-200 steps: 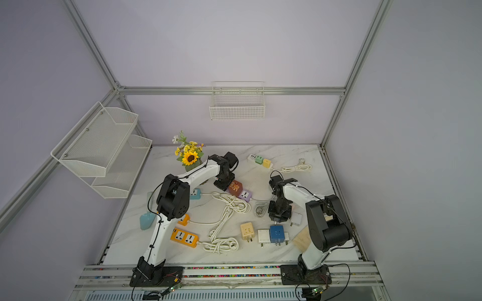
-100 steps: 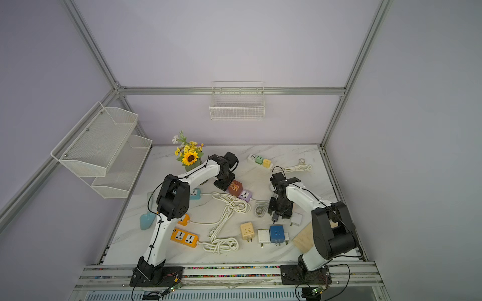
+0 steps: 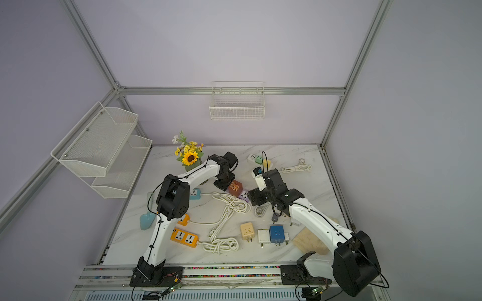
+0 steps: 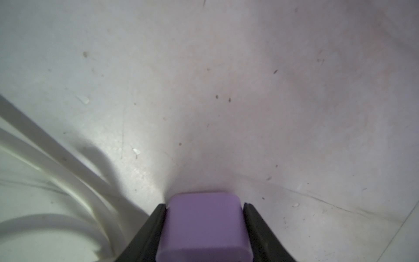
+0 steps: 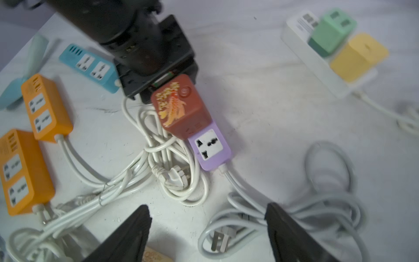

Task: Pull the plug off the socket
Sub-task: Remove the plug from the socket.

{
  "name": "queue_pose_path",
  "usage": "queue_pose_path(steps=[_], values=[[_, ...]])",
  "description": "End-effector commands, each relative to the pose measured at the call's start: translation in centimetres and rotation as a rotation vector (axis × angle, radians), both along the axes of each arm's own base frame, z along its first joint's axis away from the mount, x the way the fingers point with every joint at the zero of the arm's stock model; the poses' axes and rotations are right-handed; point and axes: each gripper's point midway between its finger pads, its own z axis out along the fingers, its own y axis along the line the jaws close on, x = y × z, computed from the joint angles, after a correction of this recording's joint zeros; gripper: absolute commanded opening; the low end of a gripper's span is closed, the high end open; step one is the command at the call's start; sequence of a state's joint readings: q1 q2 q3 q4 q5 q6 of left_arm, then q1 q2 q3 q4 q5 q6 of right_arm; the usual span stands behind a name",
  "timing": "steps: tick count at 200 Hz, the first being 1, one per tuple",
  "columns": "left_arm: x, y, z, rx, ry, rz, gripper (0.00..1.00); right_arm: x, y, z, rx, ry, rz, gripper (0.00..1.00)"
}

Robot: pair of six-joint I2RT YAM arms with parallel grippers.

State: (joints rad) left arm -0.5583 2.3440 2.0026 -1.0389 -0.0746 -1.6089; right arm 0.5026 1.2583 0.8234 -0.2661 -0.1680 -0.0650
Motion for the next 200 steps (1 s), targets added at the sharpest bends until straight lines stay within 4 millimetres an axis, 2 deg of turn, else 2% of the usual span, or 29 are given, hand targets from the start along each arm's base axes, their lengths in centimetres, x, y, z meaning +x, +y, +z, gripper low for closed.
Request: queue_pose_path(steps=[1, 18, 30, 49, 67, 116, 142, 164, 185, 200], values=[[0.4, 0.9, 0.7, 0.009, -0.020, -0.009, 0.00, 1.7, 3.4, 2.5, -0.009, -0.338, 0.250, 0.90], [0.4, 0.9, 0.6, 0.005, -0.015, -0.009, 0.00, 3.2, 4.3, 0.6, -0.047, -0.308, 0.275, 0.90], [0.4, 0.8, 0.6, 0.001, -0.014, -0.010, 0.00, 4.0, 5.0, 0.0, -0.046, -0.316, 0.289, 0.91], [0.5, 0.6, 0.6, -0.005, -0.012, -0.012, 0.00, 4.7, 6.2, -0.7, -0.047, -0.331, 0.308, 0.92], [0.5, 0.6, 0.5, -0.006, -0.010, -0.012, 0.00, 5.4, 7.1, -2.5, -0.072, -0.295, 0.318, 0.94], [0.4, 0.7, 0.5, -0.005, -0.007, -0.015, 0.00, 6.6, 8.8, -4.5, -0.072, -0.258, 0.314, 0.91], [0.5, 0.7, 0.5, -0.007, -0.007, -0.013, 0.00, 7.6, 9.0, -6.1, -0.098, -0.214, 0.289, 0.84], [0.5, 0.7, 0.6, -0.007, -0.009, -0.016, 0.00, 7.8, 9.2, -6.4, -0.108, -0.205, 0.287, 0.75], [0.5, 0.8, 0.6, -0.005, -0.006, -0.014, 0.00, 7.6, 9.4, -6.2, -0.117, -0.207, 0.302, 0.56], [0.5, 0.8, 0.6, -0.005, -0.008, -0.016, 0.00, 7.3, 9.7, -5.7, -0.118, -0.218, 0.318, 0.48]])
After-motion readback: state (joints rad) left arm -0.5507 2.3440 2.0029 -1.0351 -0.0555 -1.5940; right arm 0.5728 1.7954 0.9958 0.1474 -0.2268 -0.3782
